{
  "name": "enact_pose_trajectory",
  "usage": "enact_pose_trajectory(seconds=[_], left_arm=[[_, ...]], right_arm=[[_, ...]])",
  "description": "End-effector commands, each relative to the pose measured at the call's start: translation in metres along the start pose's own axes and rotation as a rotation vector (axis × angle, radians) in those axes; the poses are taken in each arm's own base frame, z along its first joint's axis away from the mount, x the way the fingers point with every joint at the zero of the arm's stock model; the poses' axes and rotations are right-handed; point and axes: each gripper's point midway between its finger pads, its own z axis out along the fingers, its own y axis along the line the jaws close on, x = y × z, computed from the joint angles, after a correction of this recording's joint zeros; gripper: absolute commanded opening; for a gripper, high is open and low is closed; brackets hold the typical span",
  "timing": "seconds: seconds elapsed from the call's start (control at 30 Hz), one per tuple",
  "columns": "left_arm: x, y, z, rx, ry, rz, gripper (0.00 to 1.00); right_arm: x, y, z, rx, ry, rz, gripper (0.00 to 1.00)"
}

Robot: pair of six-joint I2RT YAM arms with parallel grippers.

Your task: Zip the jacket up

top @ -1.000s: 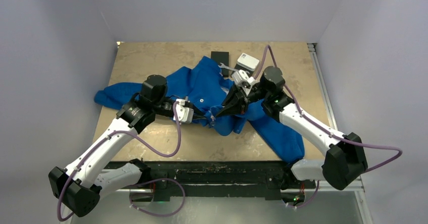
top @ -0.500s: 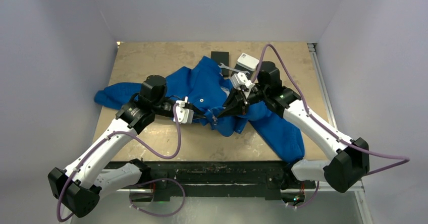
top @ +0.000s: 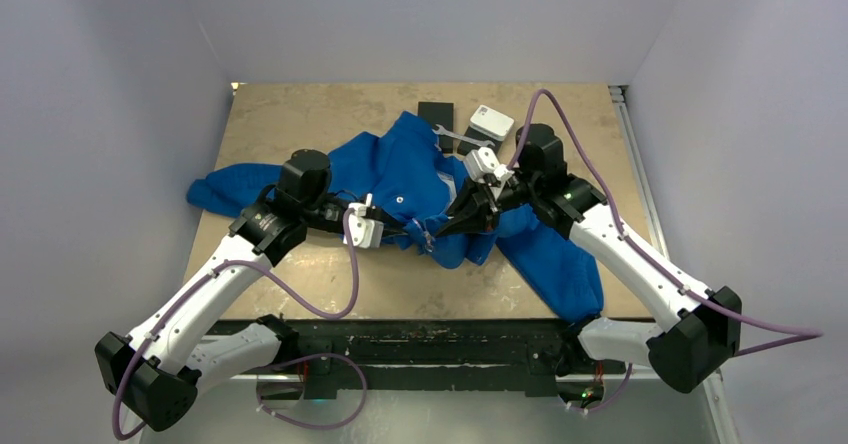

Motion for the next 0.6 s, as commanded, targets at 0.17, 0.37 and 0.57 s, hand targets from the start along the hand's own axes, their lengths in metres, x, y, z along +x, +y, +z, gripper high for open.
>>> enact_pose_trajectory(seconds=[0.17, 0.37, 0.57], left_arm=[[-0.012, 0.014, -0.003, -0.044, -0.001, 0.165, 0.00], [-0.012, 0.018, -0.001, -0.056, 0.004, 0.183, 0.00], [-0.013, 0.017, 0.000, -0.056, 0.004, 0.191, 0.00]], right_arm=[[-0.005, 0.001, 0.000, 0.008, 0.004, 0.038, 0.00], [-0.004, 0.001, 0.000, 0.004, 0.003, 0.040, 0.00], [-0.003, -0.004, 0.000, 0.020, 0.007, 0.044, 0.00]])
